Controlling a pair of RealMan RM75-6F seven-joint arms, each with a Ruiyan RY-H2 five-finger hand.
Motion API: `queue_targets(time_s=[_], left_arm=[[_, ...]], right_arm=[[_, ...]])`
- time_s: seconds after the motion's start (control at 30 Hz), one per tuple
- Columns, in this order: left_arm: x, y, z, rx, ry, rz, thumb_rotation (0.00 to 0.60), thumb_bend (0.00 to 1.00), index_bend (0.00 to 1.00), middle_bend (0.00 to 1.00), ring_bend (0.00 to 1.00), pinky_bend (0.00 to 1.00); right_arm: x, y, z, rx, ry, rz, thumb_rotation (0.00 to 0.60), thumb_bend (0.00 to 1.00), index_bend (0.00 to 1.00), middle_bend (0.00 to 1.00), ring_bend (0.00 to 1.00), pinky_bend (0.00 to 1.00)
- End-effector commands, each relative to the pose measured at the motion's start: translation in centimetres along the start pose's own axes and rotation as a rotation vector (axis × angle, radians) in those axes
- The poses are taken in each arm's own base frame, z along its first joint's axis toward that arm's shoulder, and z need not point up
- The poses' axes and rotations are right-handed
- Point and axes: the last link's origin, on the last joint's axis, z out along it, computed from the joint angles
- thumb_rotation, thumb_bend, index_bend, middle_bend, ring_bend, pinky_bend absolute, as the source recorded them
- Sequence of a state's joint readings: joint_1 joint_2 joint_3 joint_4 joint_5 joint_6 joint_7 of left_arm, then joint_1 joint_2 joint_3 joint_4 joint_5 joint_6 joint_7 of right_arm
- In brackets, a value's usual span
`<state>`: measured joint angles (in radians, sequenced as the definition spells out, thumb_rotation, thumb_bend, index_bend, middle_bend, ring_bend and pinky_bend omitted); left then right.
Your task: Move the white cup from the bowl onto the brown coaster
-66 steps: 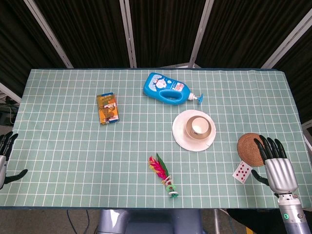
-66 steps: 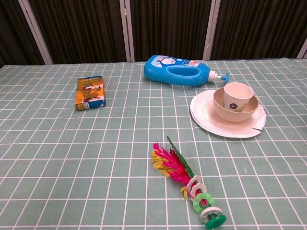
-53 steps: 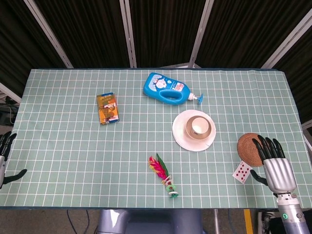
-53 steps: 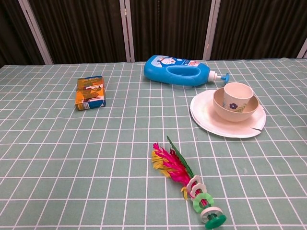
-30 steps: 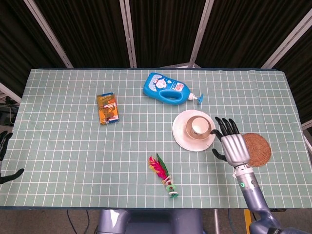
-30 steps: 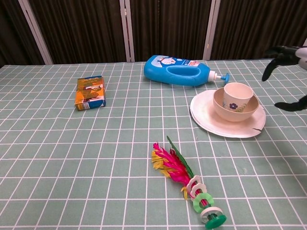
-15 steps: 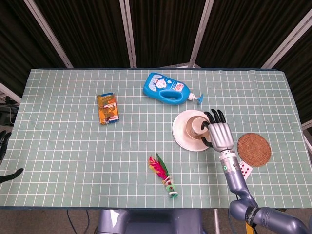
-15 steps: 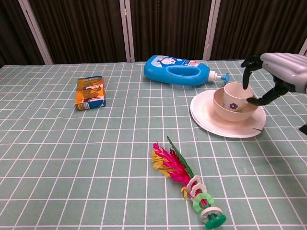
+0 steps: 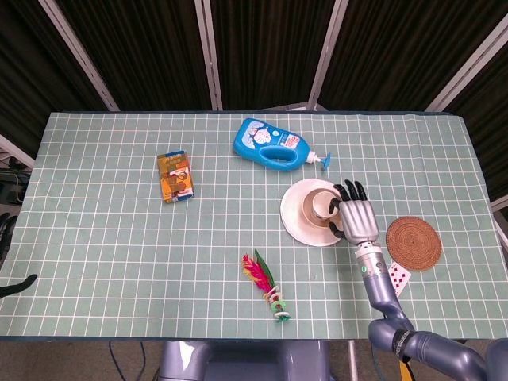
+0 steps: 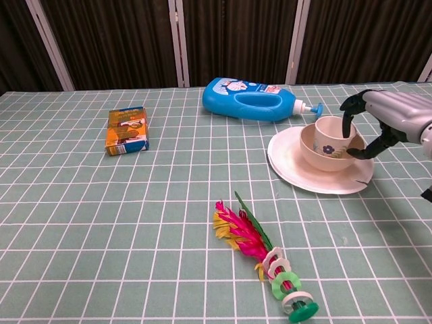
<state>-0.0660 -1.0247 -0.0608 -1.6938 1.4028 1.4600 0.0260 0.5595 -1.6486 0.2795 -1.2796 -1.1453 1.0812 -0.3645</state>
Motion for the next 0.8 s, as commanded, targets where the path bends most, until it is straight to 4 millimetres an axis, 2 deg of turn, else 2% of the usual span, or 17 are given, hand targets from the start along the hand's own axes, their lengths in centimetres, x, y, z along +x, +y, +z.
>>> queue_targets(time_s=[0.03,0.23,0.43,0.6,0.8], left_arm=[[0.0,0.0,0.0,-0.001,0.0,-0.001,0.6,0.0,0.0,0.0,0.0,0.0],[0.0,0.0,0.0,0.0,-0.001,-0.002,0.6,0.0,0.0,0.0,0.0,0.0],[0.0,0.0,0.0,-0.001,-0.001,-0.002,0.6,0.0,0.0,0.0,0.0,0.0],[-0.1,0.0,0.0,0.0,-0.002,-0.001,0.6,0.0,0.0,0.0,0.0,0.0],[0.0,0.0,0.0,0.0,-0.003,0.001,0.6,0.0,0.0,0.0,0.0,0.0]], right_arm=[[-0.6,0.1,0.1,-0.002,-0.011,-0.003,0.6,0.26,0.53,0.15,0.0,0.0],[-1.1,-0.3,0.2,0.01,-0.001,0.012,0.6,0.42,0.6,0.18,0.0,0.0],[-0.7,-0.5,0.1,0.021,0.017,0.012,0.6,0.47,0.62,0.19,0.0,0.0],[1.1,0.2,-0.2,0.019,0.071,0.015,0.6,0.47,0.62,0.19,0.0,0.0],[3.7,2.1,-1.1,-0.01,0.143,0.016,0.6,0.46,0.62,0.19,0.0,0.0]])
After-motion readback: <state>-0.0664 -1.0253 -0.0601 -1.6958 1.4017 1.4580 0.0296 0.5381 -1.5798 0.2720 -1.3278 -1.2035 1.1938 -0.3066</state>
